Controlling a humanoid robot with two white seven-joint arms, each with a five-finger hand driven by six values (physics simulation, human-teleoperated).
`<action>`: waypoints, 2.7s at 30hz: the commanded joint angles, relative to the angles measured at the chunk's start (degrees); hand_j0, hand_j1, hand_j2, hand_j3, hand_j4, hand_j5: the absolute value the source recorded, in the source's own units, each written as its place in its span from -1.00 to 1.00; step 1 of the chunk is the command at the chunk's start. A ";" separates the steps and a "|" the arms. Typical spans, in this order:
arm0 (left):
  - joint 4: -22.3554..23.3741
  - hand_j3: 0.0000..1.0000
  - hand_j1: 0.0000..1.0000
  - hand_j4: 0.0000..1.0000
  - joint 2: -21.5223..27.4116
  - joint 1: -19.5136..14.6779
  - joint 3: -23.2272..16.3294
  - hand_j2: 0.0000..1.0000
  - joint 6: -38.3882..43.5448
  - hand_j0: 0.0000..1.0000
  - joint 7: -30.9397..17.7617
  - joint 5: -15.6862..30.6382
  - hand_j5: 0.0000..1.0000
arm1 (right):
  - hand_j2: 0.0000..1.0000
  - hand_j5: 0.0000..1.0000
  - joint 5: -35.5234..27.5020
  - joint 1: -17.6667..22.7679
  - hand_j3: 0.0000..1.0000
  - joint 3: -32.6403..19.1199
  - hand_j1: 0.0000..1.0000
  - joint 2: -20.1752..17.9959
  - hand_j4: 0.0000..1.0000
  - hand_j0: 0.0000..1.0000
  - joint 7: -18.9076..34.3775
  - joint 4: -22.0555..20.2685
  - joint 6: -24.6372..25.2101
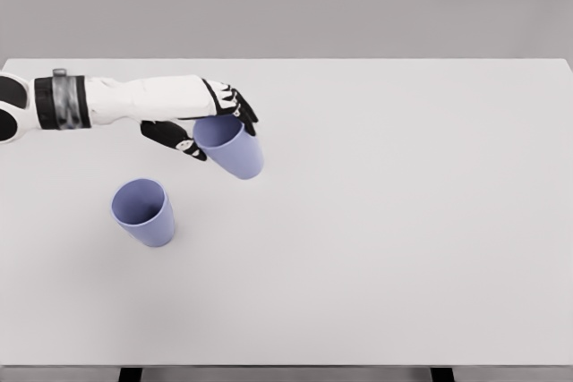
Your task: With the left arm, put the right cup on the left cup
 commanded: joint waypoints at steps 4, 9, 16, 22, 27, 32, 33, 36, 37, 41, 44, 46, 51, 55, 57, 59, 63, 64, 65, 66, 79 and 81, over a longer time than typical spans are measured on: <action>-5.14 0.05 0.05 0.05 5.35 -0.61 1.24 0.05 0.14 0.05 -0.04 3.04 0.05 | 1.00 1.00 -0.03 0.00 1.00 -0.01 1.00 0.00 1.00 1.00 0.01 0.00 0.00; -9.10 0.05 0.05 0.05 11.06 -2.46 1.32 0.05 0.14 0.05 0.05 5.24 0.05 | 1.00 1.00 -0.03 0.00 1.00 -0.01 1.00 0.00 1.00 1.00 0.01 0.00 0.00; -13.41 0.05 0.05 0.05 19.41 -5.19 1.32 0.05 0.14 0.05 -0.30 6.38 0.05 | 1.00 1.00 -0.03 0.00 1.00 -0.01 1.00 0.00 1.00 1.00 0.01 0.00 0.00; -14.64 0.07 0.07 0.07 24.42 -5.98 1.24 0.07 0.14 0.07 -2.67 7.17 0.07 | 1.00 1.00 -0.03 0.00 1.00 -0.01 1.00 0.00 1.00 1.00 0.01 0.00 0.00; -15.60 0.08 0.08 0.08 27.50 -5.80 0.97 0.08 0.14 0.08 -4.08 7.26 0.08 | 1.00 1.00 -0.03 0.00 1.00 -0.01 1.00 0.00 1.00 1.00 0.01 0.00 0.00; -16.22 0.08 0.08 0.08 28.37 -5.45 0.36 0.08 0.14 0.08 -4.08 7.26 0.08 | 1.00 1.00 0.05 0.00 1.00 -0.01 1.00 0.00 1.00 1.00 0.01 0.00 0.00; -16.22 0.08 0.08 0.08 28.55 -5.45 0.36 0.08 0.14 0.08 -4.08 7.26 0.08 | 1.00 1.00 -0.03 0.00 1.00 -0.01 1.00 0.00 1.00 1.00 0.01 0.00 0.00; -16.22 0.07 0.07 0.07 28.64 -5.27 0.09 0.07 0.14 0.07 -4.08 7.26 0.07 | 1.00 1.00 -0.03 0.00 1.00 -0.01 1.00 0.00 1.00 1.00 0.01 0.00 0.00; -16.22 0.07 0.07 0.07 28.99 -4.84 0.09 0.07 0.14 0.07 -4.08 7.17 0.07 | 1.00 1.00 -0.03 0.00 1.00 -0.01 1.00 0.00 1.00 1.00 0.01 0.00 0.00; -16.22 0.07 0.07 0.07 29.61 -2.99 0.09 0.07 0.14 0.07 -4.17 7.09 0.07 | 1.00 1.00 -0.03 0.00 1.00 -0.01 1.00 0.00 1.00 1.00 0.01 0.00 0.00; -16.22 0.07 0.07 0.07 29.52 -2.46 0.09 0.07 0.14 0.07 -4.17 7.09 0.07 | 1.00 1.00 0.05 0.00 1.00 -0.01 1.00 0.00 1.00 1.00 0.01 0.00 0.00; -16.22 0.07 0.07 0.07 29.26 -1.67 0.09 0.07 0.14 0.07 -4.17 7.00 0.07 | 1.00 1.00 -0.03 0.00 1.00 -0.01 1.00 0.00 1.00 1.00 0.01 0.00 0.00; -16.22 0.07 0.07 0.07 28.20 -1.49 0.09 0.07 0.14 0.07 -4.17 7.09 0.07 | 1.00 1.00 0.05 0.00 1.00 -0.01 1.00 0.00 1.00 1.00 0.01 0.00 0.00; -16.22 0.07 0.07 0.07 28.20 -1.49 0.18 0.07 0.14 0.07 -4.17 7.09 0.07 | 1.00 1.00 -0.03 0.00 1.00 -0.01 1.00 0.00 1.00 1.00 0.01 0.00 0.00; -16.22 0.07 0.07 0.07 28.20 -1.49 0.18 0.07 0.14 0.07 -4.08 7.09 0.07 | 1.00 1.00 -0.03 0.00 1.00 -0.01 1.00 0.00 1.00 1.00 0.01 0.00 0.00; -16.22 0.07 0.07 0.07 28.20 -1.49 0.18 0.07 0.14 0.07 -4.08 7.09 0.07 | 1.00 1.00 -0.03 0.00 1.00 -0.01 1.00 0.00 1.00 1.00 0.01 0.00 0.00; -16.22 0.07 0.07 0.07 28.38 -1.49 0.09 0.07 0.14 0.07 -4.08 7.09 0.07 | 1.00 1.00 -0.03 -0.09 1.00 -0.01 1.00 0.00 1.00 1.00 0.01 0.00 0.00; -16.22 0.07 0.07 0.07 28.46 -1.49 0.18 0.07 0.14 0.07 -4.17 7.09 0.07 | 1.00 1.00 -0.03 -0.09 1.00 -0.01 1.00 0.00 1.00 1.00 0.01 0.00 0.00; -16.22 0.07 0.07 0.07 28.46 -1.49 0.09 0.07 0.14 0.07 -4.17 7.09 0.07 | 1.00 1.00 0.05 0.00 1.00 -0.01 1.00 0.00 1.00 1.00 0.01 0.00 0.00; -16.22 0.07 0.07 0.07 28.46 -1.49 0.09 0.07 0.14 0.07 -4.17 7.09 0.07 | 1.00 1.00 0.05 0.00 1.00 -0.01 1.00 0.00 1.00 1.00 0.01 0.00 0.00; -16.22 0.07 0.07 0.07 28.02 0.44 0.18 0.07 0.14 0.07 -4.17 6.91 0.07 | 1.00 1.00 -0.03 0.00 1.00 -0.01 1.00 0.00 1.00 1.00 0.01 0.00 0.00; -16.22 0.07 0.07 0.07 27.58 0.44 0.27 0.07 0.14 0.07 -4.17 6.82 0.07 | 1.00 1.00 0.05 0.00 1.00 -0.01 1.00 0.00 1.00 1.00 0.01 0.00 0.00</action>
